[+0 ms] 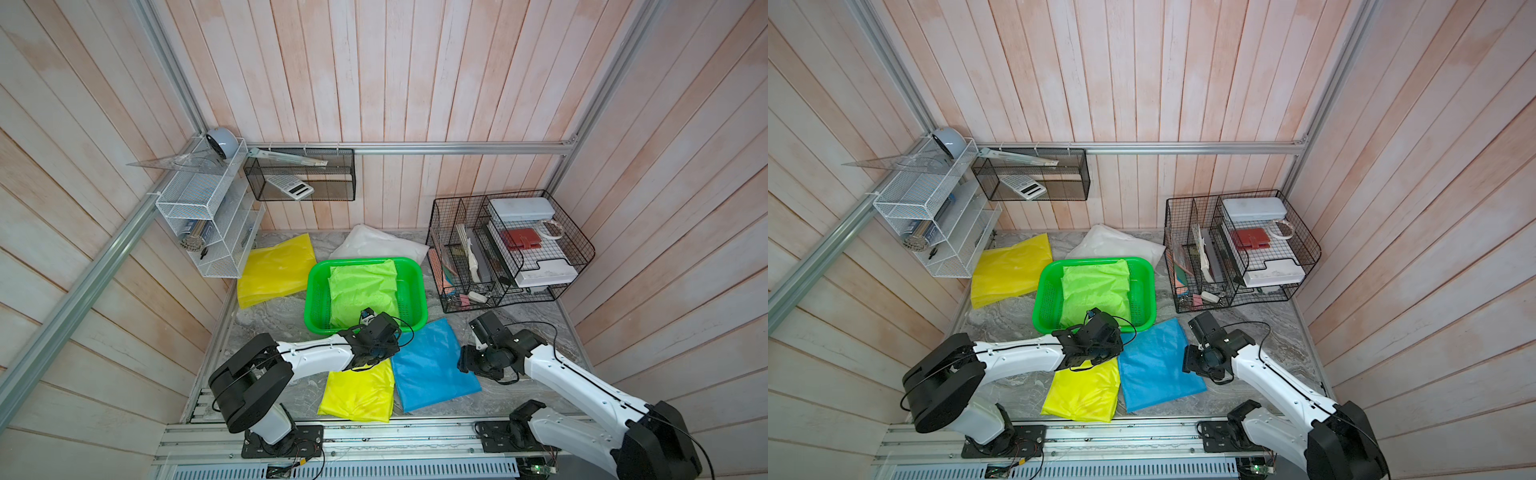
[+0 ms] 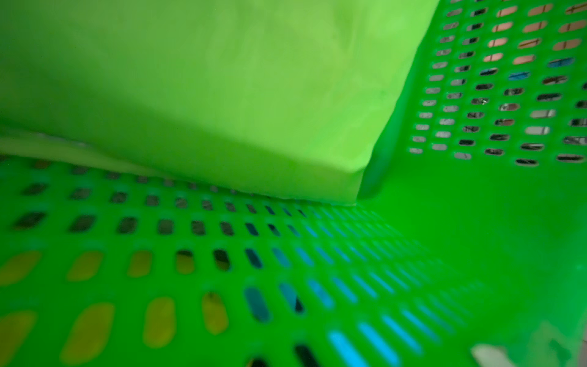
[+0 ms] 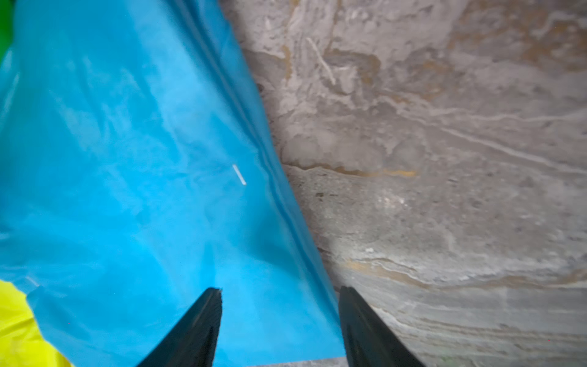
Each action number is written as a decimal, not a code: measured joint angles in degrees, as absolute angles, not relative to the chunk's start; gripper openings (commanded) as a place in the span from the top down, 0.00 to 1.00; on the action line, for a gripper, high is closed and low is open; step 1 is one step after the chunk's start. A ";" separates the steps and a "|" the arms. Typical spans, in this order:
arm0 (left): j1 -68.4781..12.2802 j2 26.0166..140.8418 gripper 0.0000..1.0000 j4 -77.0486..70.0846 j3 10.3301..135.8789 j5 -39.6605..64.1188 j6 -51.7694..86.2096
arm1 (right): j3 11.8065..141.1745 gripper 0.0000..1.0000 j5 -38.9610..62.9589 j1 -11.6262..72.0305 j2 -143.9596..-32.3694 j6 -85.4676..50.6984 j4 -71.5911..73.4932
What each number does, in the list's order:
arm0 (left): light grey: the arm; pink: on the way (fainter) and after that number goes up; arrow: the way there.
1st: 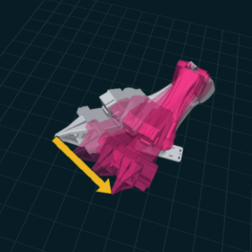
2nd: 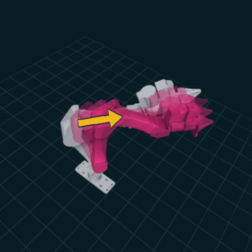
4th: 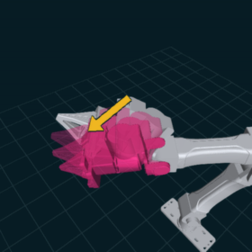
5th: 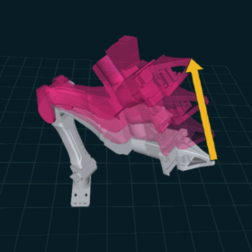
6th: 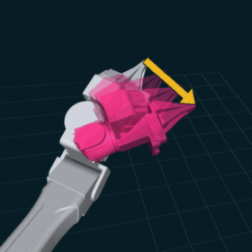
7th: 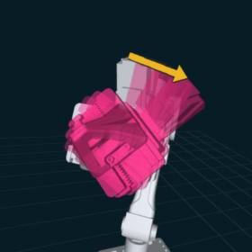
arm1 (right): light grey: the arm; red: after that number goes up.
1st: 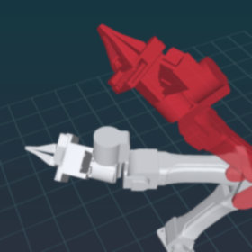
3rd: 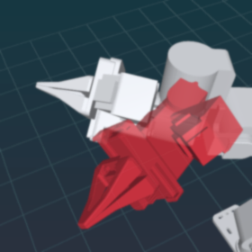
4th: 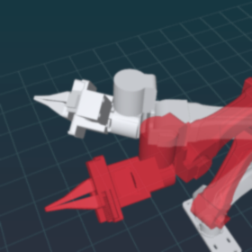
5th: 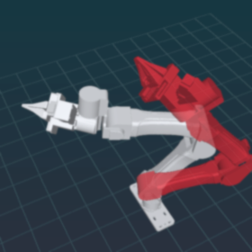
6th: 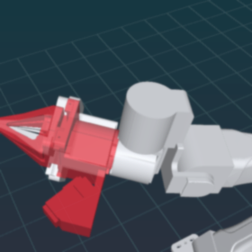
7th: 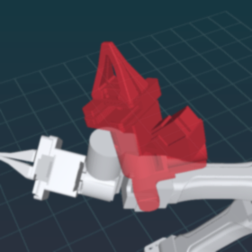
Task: Put the folded raincoat in the basket
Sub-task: Pick up the raincoat from the center of the board.
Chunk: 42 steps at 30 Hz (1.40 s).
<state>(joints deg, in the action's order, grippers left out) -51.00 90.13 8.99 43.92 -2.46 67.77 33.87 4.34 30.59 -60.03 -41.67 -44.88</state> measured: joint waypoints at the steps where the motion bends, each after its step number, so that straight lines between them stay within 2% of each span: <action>1: -51.03 90.11 1.00 9.32 43.92 -2.76 67.79 | 33.85 0.35 3.81 30.59 -59.86 -42.09 -45.21; 9: -51.03 90.11 1.00 10.35 43.92 -3.70 67.99 | 30.59 0.35 4.91 30.30 -59.46 -44.97 -46.48; 18: -51.03 90.11 1.00 10.50 43.92 -3.90 67.99 | 27.18 0.42 11.94 29.82 -60.64 -44.51 -44.91; 22: -51.03 90.24 1.00 10.52 43.92 -4.03 67.94 | 26.48 0.52 15.84 29.41 -60.95 -44.84 -42.37; 30: -51.03 90.65 1.00 10.24 43.92 -4.78 67.68 | 24.25 0.80 19.33 27.14 -59.24 -45.21 -40.21; 40: -51.03 91.98 1.00 12.97 46.37 -4.51 65.95 | 25.65 1.00 19.20 26.46 -55.61 -44.84 -43.99; 42: -51.03 92.27 1.00 13.93 47.07 -4.54 65.56 | 26.81 1.00 18.85 26.48 -54.26 -44.93 -45.65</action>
<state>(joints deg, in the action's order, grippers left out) -51.03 92.27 13.93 47.07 -4.54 65.56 26.81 18.85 26.48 -54.26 -44.93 -45.65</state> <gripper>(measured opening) 0.054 0.080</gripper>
